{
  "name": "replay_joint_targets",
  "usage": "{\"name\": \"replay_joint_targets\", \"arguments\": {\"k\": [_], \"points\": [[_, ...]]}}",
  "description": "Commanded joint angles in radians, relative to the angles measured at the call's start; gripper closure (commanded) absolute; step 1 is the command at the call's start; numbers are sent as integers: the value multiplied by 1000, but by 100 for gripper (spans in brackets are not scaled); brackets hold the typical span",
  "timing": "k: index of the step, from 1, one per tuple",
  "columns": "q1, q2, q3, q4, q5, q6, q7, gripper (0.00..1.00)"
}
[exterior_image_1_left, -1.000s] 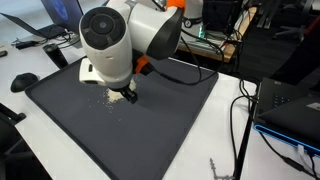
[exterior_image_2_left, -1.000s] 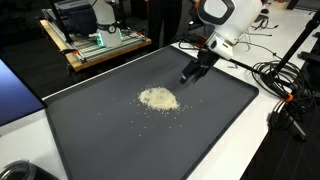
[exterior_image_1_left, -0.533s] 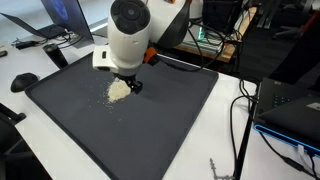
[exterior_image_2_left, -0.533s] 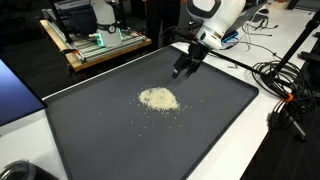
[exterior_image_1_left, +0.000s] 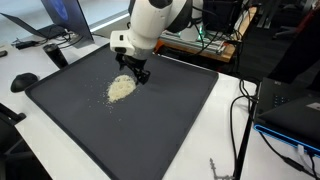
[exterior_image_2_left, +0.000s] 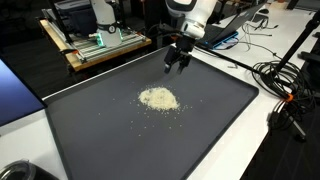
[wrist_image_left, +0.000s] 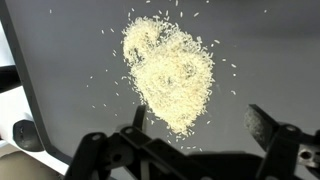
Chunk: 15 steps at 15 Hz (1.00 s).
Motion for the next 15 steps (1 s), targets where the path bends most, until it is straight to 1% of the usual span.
{"name": "replay_joint_targets", "arguments": {"k": [1, 4, 7, 11, 12, 15], "points": [[-11, -136, -11, -193, -122, 116, 96, 0], [-47, -198, -8, -280, -220, 213, 149, 0], [-99, -245, 1, -339, -258, 295, 158, 0], [-164, -289, 3, -395, -254, 400, 123, 0], [-159, -294, -18, -409, -236, 433, 107, 0], [-196, -307, -20, -441, -226, 515, 85, 0]]}}
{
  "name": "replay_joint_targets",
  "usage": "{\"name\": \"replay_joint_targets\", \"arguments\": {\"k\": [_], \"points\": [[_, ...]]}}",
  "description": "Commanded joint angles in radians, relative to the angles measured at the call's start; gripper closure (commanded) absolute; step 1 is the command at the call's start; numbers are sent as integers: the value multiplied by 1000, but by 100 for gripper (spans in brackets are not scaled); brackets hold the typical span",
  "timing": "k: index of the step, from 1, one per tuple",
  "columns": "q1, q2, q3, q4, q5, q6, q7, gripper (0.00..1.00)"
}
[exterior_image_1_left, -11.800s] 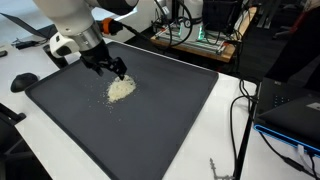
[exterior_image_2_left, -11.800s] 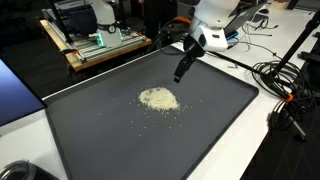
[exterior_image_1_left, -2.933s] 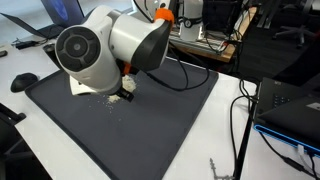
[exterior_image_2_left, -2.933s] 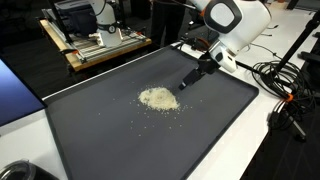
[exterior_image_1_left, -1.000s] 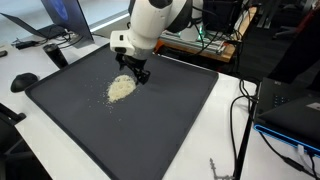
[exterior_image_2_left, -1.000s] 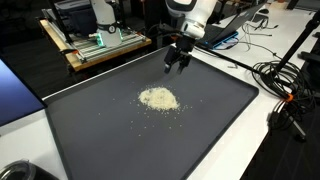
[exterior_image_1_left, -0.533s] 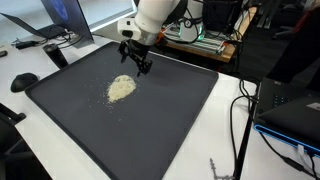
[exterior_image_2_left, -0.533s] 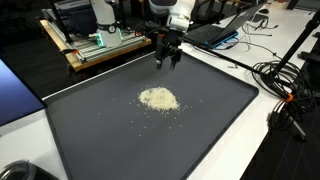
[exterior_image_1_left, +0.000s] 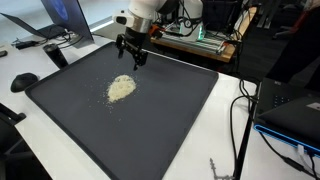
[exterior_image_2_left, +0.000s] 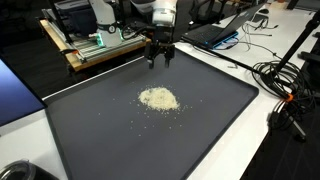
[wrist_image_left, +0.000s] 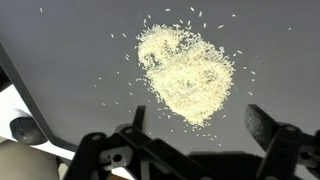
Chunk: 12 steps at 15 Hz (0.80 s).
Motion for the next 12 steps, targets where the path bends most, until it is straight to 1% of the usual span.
{"name": "replay_joint_targets", "arguments": {"k": [1, 4, 8, 10, 12], "points": [[-44, -49, -9, -74, 9, 121, -37, 0], [-94, -48, -3, -106, 46, 232, -76, 0], [-160, -43, 17, -142, 90, 335, -132, 0], [-196, -38, 39, -161, 129, 378, -176, 0], [-245, -31, 82, -180, 186, 411, -229, 0]]}}
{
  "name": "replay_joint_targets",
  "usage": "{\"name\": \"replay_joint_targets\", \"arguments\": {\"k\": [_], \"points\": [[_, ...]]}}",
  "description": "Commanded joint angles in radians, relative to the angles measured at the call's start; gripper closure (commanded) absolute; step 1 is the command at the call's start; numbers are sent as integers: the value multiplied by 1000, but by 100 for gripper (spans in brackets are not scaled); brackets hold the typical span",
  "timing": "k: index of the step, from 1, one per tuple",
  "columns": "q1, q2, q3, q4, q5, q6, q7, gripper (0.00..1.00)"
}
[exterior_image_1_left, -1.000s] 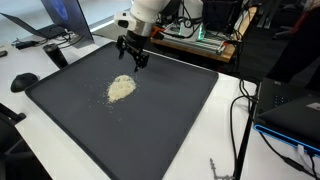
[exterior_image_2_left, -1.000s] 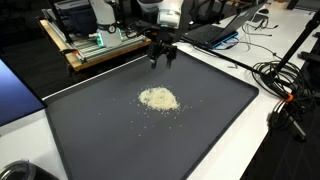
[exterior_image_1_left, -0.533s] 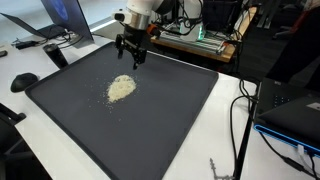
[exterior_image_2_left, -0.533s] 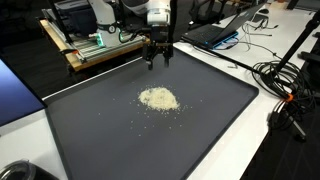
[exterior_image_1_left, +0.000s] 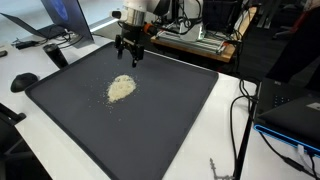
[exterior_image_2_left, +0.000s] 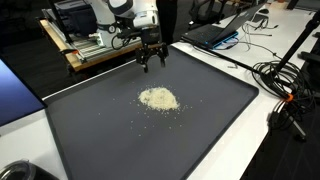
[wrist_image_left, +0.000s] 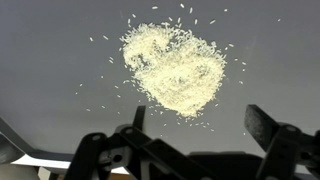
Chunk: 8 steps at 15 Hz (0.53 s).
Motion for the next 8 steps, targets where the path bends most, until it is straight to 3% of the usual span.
{"name": "replay_joint_targets", "arguments": {"k": [1, 2, 3, 4, 5, 8], "points": [[-99, -15, 89, -60, 108, 67, -110, 0], [-135, -12, 122, -70, 138, 79, -139, 0], [-90, -11, 92, -94, 279, 102, -257, 0], [-106, -9, 111, -106, 340, 117, -300, 0], [-224, -10, 219, -103, 299, 111, -274, 0], [-366, 6, 369, -99, 361, 106, -336, 0]]}}
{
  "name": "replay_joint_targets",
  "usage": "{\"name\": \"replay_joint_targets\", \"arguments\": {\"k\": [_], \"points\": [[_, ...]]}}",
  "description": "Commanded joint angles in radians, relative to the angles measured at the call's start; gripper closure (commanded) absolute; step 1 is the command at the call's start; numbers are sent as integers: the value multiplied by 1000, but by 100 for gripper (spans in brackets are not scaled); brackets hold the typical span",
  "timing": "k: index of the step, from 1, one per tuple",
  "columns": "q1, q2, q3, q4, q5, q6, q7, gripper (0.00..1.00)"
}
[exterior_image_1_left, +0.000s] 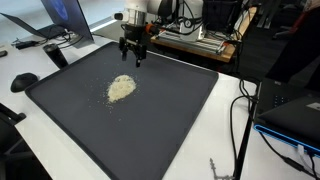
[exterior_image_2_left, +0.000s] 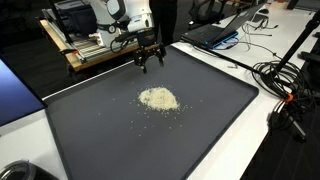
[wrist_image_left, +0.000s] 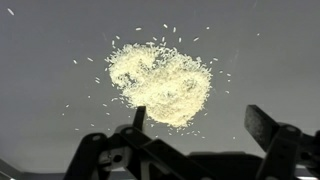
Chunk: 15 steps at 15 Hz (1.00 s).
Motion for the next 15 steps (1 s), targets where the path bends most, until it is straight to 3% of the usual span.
{"name": "replay_joint_targets", "arguments": {"k": [1, 9, 15], "points": [[-206, 16, 202, -4, 72, 13, -84, 0], [-687, 138, 631, 84, 93, -77, -205, 0], [-963, 206, 852, 140, 107, -238, -301, 0]]}}
